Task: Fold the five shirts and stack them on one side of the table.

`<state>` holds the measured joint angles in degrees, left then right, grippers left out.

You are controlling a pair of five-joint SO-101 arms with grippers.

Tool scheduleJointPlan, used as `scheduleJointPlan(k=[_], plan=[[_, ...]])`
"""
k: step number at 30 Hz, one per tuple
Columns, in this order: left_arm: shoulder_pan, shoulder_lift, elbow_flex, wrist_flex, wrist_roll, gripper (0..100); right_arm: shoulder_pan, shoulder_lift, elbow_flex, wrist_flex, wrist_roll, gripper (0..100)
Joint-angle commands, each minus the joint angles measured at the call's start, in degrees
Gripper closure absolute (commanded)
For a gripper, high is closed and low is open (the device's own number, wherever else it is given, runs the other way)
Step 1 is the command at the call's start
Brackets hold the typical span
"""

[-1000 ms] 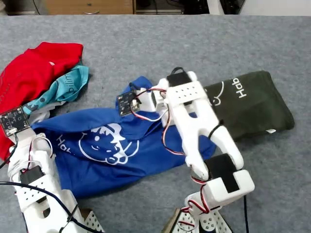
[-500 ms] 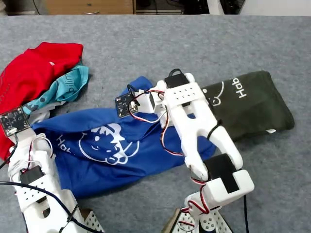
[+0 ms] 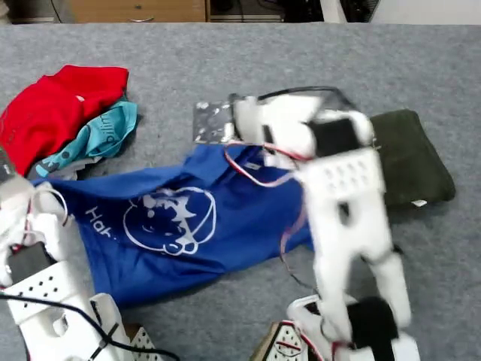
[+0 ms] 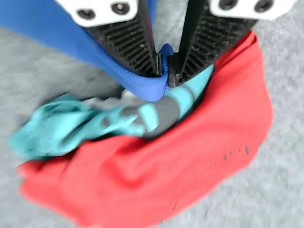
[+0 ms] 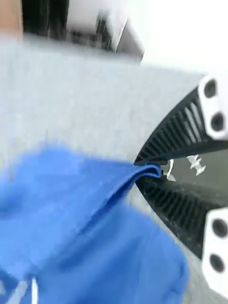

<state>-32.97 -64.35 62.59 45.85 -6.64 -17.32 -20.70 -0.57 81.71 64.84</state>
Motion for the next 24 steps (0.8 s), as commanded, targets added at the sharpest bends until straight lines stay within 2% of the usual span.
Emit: scheduleJointPlan(k=[1, 6, 12, 18, 24], plan=[[3.2, -0.8, -15.5, 8.8, 0.7, 98, 2.6, -11.2, -7.4, -0.4, -5.3, 99.5], [6.2, -0.8, -34.3, 16.9, 0.6, 98, 5.3, -18.7, -18.7, -3.9, -13.2, 99.5], [8.8, -0.7, -50.9, 20.0, 0.4, 98, 12.2, -19.1, -30.2, -10.9, -17.8, 99.5], [8.3, -0.8, -60.6, 20.5, 0.3, 98, 14.2, -19.1, -35.9, -20.0, -18.4, 99.5], [8.7, -0.8, -69.6, 27.6, 0.3, 98, 14.2, -19.1, -40.8, -28.2, -17.9, 99.5]])
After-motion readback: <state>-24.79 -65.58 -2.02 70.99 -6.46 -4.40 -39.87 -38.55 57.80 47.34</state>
